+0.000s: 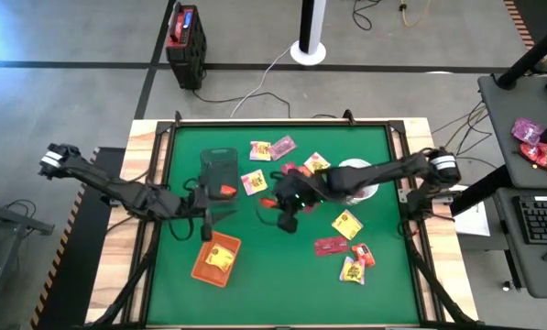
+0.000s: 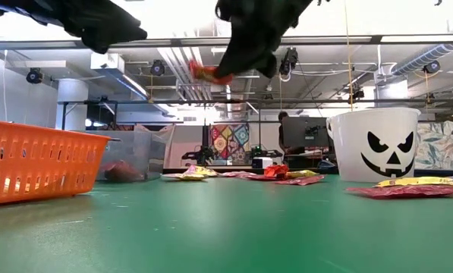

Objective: Sort candy by brand, put in halloween buckets
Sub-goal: Put the orange chocolate into the black bin

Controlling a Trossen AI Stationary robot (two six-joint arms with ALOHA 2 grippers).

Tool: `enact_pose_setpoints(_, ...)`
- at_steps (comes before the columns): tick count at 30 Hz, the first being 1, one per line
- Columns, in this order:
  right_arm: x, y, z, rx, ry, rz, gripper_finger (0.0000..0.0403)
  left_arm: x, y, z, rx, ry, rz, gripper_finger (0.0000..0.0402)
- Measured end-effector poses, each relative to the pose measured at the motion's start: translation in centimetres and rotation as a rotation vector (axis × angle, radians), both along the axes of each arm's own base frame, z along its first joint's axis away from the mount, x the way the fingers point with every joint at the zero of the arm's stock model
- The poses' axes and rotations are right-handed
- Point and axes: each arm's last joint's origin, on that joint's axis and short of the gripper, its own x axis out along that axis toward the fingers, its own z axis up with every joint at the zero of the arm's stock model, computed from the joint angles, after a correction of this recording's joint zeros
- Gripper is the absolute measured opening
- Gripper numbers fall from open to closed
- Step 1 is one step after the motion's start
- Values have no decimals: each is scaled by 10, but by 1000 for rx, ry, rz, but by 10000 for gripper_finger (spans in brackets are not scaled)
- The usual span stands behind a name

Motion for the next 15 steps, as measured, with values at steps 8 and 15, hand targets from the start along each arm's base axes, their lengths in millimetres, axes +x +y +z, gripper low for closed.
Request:
enact_pose_setpoints(8,-1,23,4,16,-243,210,15,28,-13,-14,72,-66,-94,235)
enact_pose_setpoints(15,3,24,1,-6,-260,250,15,48,-21,-14,126,-74,-107,232)
